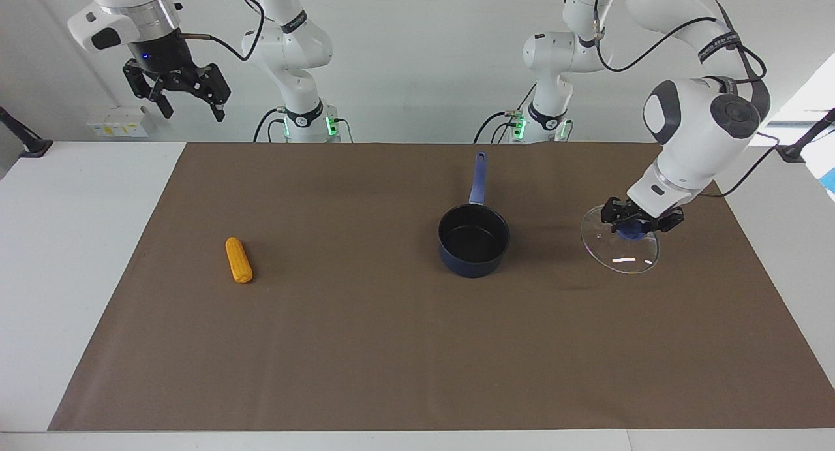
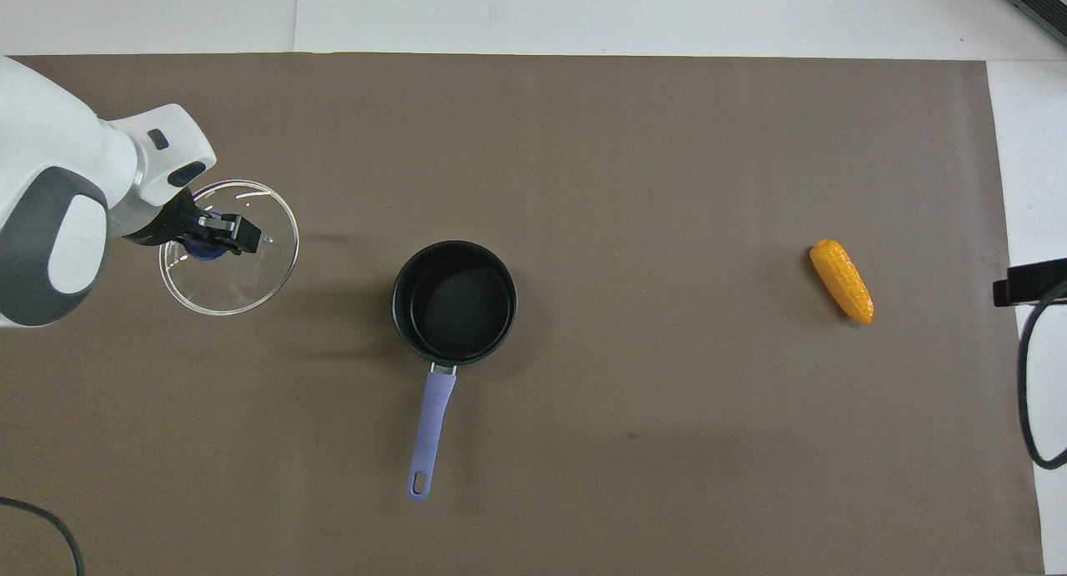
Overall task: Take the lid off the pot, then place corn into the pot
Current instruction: 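Lift the glass lid off the pot and carry it aside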
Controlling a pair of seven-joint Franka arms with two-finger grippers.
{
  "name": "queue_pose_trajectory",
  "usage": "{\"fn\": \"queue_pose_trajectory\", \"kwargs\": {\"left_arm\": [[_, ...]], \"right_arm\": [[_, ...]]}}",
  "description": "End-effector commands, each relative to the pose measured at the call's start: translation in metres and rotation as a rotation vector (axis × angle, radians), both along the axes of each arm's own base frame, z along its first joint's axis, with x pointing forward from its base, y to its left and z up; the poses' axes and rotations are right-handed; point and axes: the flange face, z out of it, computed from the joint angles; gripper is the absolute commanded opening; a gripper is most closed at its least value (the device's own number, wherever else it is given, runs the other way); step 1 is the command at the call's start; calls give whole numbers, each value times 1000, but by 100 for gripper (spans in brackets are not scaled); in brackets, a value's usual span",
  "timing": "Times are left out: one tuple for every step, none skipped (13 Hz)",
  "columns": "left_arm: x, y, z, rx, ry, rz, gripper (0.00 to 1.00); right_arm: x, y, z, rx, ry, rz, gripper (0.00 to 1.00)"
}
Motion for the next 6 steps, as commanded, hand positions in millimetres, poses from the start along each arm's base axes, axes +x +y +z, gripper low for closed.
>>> {"fn": "queue_pose_trajectory", "kwargs": {"left_arm": [[-11, 29, -23, -8, -46, -59, 0], [-13, 41, -32, -5, -60, -64, 0], [-14, 48, -41, -4, -63, -71, 0], [-14, 52, -53, -5, -55, -73, 0], [-15, 60, -61, -4, -52, -68, 0], [-16, 61, -70, -4, -49, -70, 0]], "right_arm": [[-3, -2, 3, -8, 2, 19, 100], [-3, -2, 2, -8, 2, 19, 100], [-3, -2, 2, -8, 2, 19, 100], [-3, -2, 2, -8, 3, 19, 100], [-3, -2, 2, -8, 3, 19, 100], [-3, -2, 2, -8, 2, 19, 100]]}}
